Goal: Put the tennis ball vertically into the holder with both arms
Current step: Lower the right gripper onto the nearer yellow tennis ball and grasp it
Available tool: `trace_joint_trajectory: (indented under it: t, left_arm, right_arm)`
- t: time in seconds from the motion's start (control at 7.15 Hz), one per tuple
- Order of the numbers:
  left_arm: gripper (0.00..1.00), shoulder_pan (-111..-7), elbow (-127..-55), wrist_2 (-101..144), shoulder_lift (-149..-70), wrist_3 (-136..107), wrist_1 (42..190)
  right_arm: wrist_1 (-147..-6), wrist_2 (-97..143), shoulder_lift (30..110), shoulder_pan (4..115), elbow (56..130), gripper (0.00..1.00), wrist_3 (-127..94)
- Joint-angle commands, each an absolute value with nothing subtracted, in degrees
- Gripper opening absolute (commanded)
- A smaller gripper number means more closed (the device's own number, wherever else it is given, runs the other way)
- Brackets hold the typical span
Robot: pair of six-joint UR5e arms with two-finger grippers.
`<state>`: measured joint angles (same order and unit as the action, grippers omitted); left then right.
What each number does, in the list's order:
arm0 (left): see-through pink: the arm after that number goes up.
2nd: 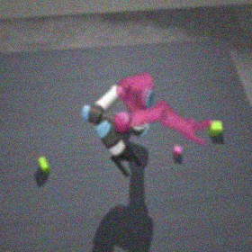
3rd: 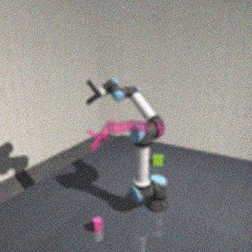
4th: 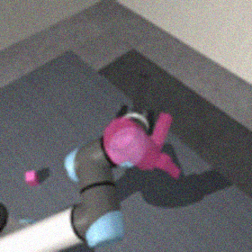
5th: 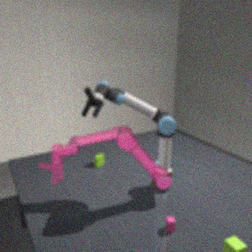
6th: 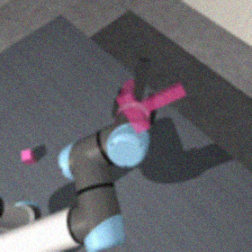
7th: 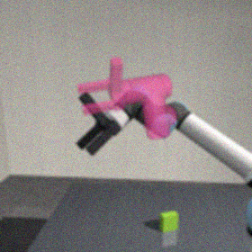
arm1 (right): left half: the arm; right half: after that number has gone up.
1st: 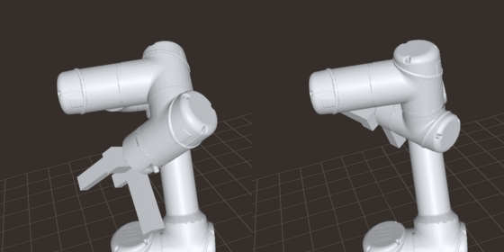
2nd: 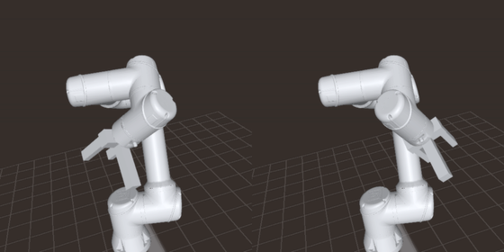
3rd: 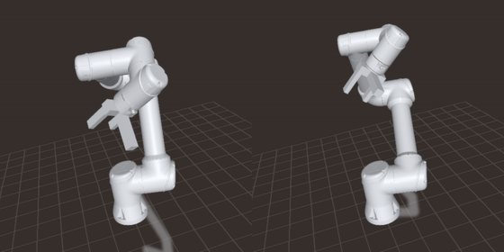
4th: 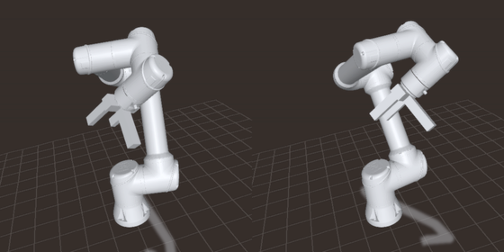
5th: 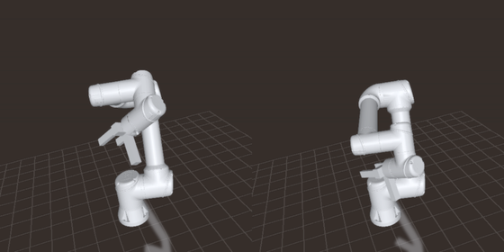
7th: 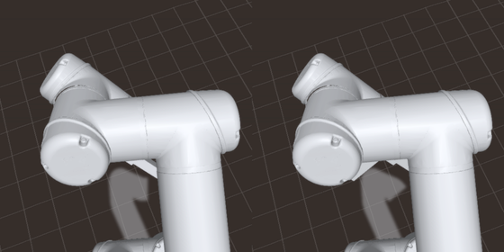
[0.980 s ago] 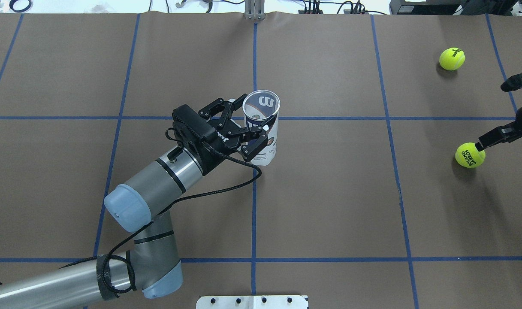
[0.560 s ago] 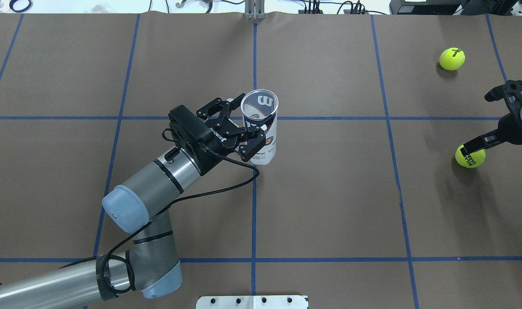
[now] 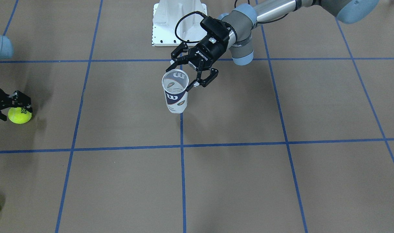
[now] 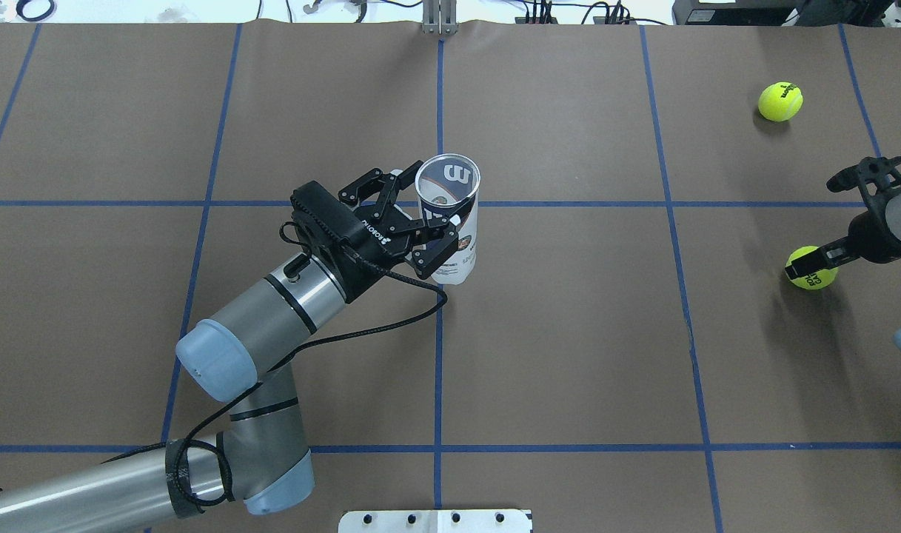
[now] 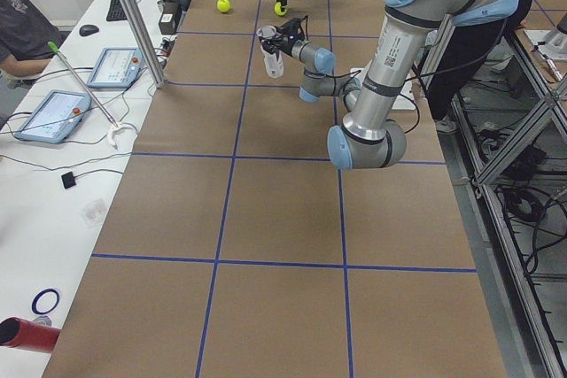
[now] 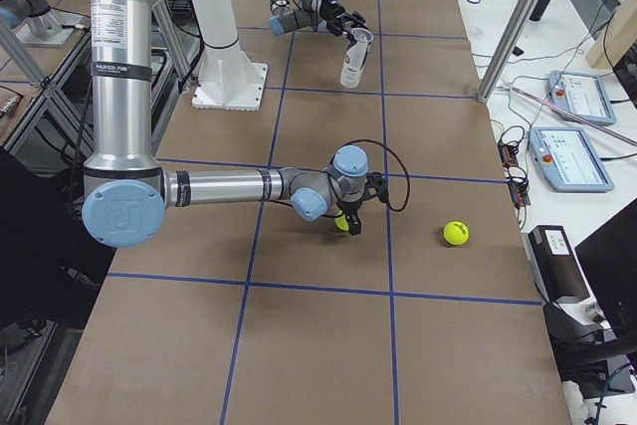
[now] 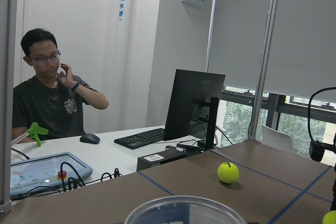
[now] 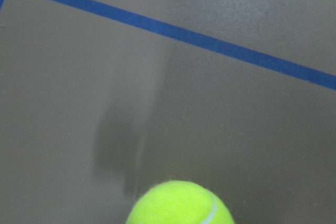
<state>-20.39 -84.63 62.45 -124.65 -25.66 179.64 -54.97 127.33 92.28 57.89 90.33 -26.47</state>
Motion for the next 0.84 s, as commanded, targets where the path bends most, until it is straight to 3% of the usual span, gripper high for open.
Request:
trace_joint_trajectory:
  t: [0.0, 0.14, 0.7]
  left_arm:
    - [0.81, -20.39, -84.99, 62.4, -123.84, -25.66, 179.65]
    - [0.81, -20.39, -84.99, 62.4, -123.4, -25.66, 179.65]
    - [0.81, -18.11, -84.9, 61.44, -123.22, -25.84, 180.26]
  right_arm:
    - [-54.84, 127.18, 92.2, 57.3, 90.26, 0.45, -26.72]
    - [-54.84, 127.26, 92.37, 57.48, 90.61, 0.0, -26.72]
    - [-61.33, 128.32, 90.97, 59.41, 101.23, 0.0, -28.38]
